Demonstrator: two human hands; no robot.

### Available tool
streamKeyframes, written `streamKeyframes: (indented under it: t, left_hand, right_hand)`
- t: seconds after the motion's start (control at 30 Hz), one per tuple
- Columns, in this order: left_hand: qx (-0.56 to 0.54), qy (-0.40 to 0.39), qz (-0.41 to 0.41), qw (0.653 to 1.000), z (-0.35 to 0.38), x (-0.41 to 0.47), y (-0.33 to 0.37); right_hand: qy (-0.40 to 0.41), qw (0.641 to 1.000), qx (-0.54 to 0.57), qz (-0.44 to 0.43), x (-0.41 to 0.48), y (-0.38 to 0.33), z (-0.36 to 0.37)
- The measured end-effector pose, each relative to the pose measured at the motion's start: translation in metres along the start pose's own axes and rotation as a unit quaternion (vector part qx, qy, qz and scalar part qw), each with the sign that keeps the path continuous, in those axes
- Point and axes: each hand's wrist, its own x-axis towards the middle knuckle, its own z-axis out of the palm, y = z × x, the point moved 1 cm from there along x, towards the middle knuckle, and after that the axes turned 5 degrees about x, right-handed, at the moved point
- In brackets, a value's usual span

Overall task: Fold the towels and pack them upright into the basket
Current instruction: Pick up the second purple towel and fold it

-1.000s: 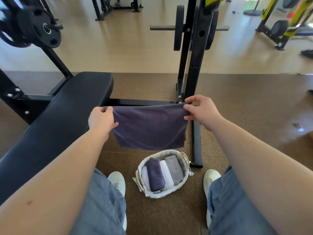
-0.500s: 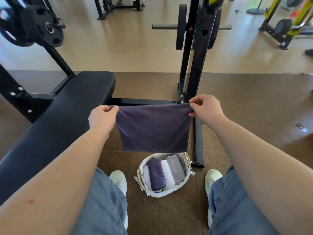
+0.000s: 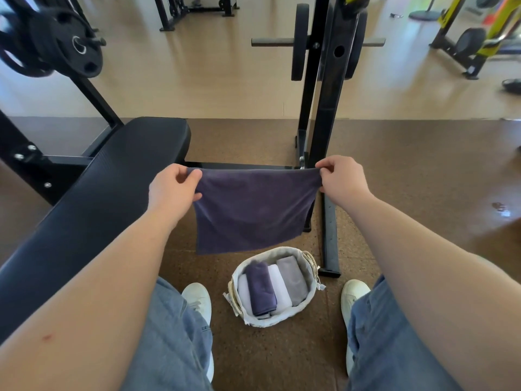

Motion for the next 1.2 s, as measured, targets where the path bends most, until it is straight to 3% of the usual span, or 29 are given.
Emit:
streamKeyframes:
  t: [0.17,0.37,0.5,0.77,0.97,1.2]
  left_hand:
    - [0.045,0.008,0.008,0.999,-0.001,0.002,-0.002]
    - [0.029,-0.013,-0.02,0.999,0.001,0.0,-0.002]
    - [0.012,-0.014,-0.037,0.999,0.001,-0.001,-0.003]
    - [-0.104,-0.024,-0.109,0.988,0.026,-0.018,0.016]
    - [-0.184,-0.082,-0.106,0.974,0.049,-0.03,0.032]
    - [-0.179,-0.118,-0.065,0.975,0.07,-0.037,0.041]
  right_hand:
    - [0.012,1.0,0.006,-0.009,-0.001,-0.003,0.001]
    - [-0.053,0.996,-0.062,0.019,-0.001,0.0,0.003]
    - [-0.043,0.998,0.037,0.035,-0.002,-0.006,0.0]
    - [-0.098,0.966,0.222,0.085,-0.018,-0.036,0.019]
    - [-0.136,0.965,0.211,0.072,-0.028,-0.045,0.036]
    - [-0.13,0.971,0.2,0.0,-0.031,-0.053,0.048]
